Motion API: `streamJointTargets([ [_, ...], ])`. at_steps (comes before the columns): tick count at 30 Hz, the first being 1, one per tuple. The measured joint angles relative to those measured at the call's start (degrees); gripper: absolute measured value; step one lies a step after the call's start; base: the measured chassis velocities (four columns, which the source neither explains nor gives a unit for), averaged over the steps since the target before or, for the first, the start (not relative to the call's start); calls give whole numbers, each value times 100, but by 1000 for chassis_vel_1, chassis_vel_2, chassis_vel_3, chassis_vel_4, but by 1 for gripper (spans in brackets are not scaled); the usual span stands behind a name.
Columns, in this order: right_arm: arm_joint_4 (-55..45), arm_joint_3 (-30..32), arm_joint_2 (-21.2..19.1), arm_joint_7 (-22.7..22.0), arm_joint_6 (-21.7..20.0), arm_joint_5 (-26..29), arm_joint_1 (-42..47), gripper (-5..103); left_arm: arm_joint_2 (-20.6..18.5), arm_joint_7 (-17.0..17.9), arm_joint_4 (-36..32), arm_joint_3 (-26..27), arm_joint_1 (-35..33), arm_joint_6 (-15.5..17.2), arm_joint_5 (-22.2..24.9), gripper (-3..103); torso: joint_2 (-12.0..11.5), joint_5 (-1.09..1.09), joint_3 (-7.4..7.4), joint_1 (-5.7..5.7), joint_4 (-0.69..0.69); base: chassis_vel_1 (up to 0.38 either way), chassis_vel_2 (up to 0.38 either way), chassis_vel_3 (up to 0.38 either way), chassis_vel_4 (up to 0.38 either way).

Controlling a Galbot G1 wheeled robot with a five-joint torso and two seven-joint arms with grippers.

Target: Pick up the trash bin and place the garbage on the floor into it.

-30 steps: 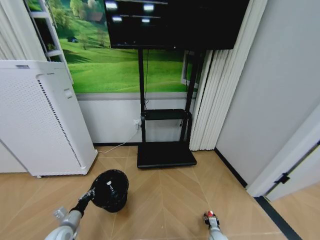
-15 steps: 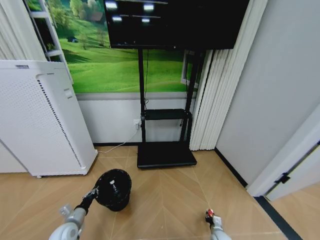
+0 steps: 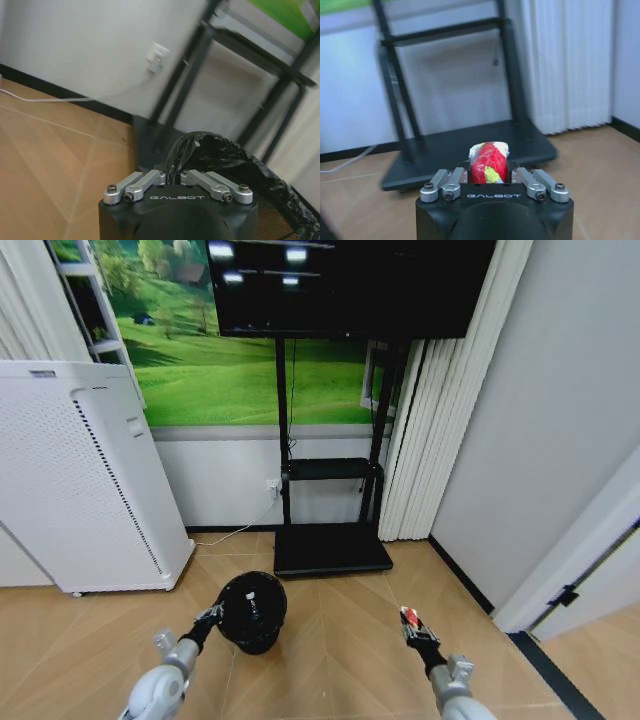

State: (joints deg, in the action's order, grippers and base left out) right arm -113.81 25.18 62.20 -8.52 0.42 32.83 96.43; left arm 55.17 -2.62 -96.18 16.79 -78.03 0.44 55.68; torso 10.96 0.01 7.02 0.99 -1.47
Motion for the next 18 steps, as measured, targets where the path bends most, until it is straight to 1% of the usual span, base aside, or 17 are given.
streamJointTargets([
  [1, 0, 0, 0, 0, 0, 0, 0, 33, 0, 0, 0, 0, 0, 0, 0, 7, 0, 0, 0, 0, 0, 0, 0, 0, 0],
  [3, -331, -336, -73, 239, 59, -290, 60, 33, -48, -126, 146, -587, 278, -147, -158, 7, 0, -1, 0, 0, 1, 0, 0, 0, 0],
  [5, -483, -653, -173, 301, 75, -358, 67, 33, -10, -167, 228, -877, 442, -224, -210, 7, 0, 0, 0, 0, -2, 0, 0, 0, 0],
  [6, -483, -653, -173, 301, 75, -358, 67, 33, -10, -167, 228, -877, 442, -224, -210, 7, 0, 0, 0, 0, -2, 0, 0, 0, 0],
  [7, -560, -912, -316, 374, 77, -367, 42, 33, 34, -216, 274, -1041, 526, -283, -276, 7, 0, -3, 0, 0, -2, 0, 0, 0, 0],
  [8, -576, -1064, -412, 473, 108, -406, 14, 33, 68, -238, 319, -1161, 612, -312, -387, 7, 0, -2, 0, 0, 3, 0, 0, 0, 0],
  [9, -576, -1064, -412, 473, 108, -406, 14, 33, 68, -238, 319, -1161, 612, -312, -387, 7, 0, -2, 0, 0, 3, 0, 0, 0, 0],
  [10, -567, -1161, -466, 577, 170, -534, -13, 33, 103, -247, 375, -1255, 704, -320, -534, 7, 0, 0, 0, 0, 3, 0, 0, 0, 0],
  [11, -502, -1212, -483, 729, 306, -879, -86, 33, 164, -255, 490, -1393, 865, -376, -813, 7, 0, -1, 0, 0, 1, 0, 0, 0, 0],
  [12, -447, -1219, -481, 871, 425, -1230, -179, 33, 202, -262, 563, -1520, 980, -423, -994, 7, 0, -1, 0, 0, -1, 0, 0, 0, 0],
  [13, -447, -1219, -481, 871, 425, -1230, -179, 33, 202, -262, 563, -1520, 980, -423, -994, 7, 0, -1, 0, 0, -1, 0, 0, 0, 0],
  [15, -424, -1277, -497, 1061, 554, -1613, -339, 33, 232, -312, 644, -1810, 1160, -469, -1147, 7, 0, 0, 1, 0, 0, 0, 0, 0, 0],
  [17, -424, -1313, -513, 1082, 562, -1639, -368, 33, 237, -337, 649, -1876, 1193, -469, -1169, 7, 0, -1, 1, 0, 0, 0, 0, 0, 0],
  [18, -385, -1381, -536, 1147, 600, -1697, -444, 33, 256, -392, 668, -1988, 1262, -476, -1279, 7, 0, -2, 1, 0, 0, 0, 0, 0, 0],
])
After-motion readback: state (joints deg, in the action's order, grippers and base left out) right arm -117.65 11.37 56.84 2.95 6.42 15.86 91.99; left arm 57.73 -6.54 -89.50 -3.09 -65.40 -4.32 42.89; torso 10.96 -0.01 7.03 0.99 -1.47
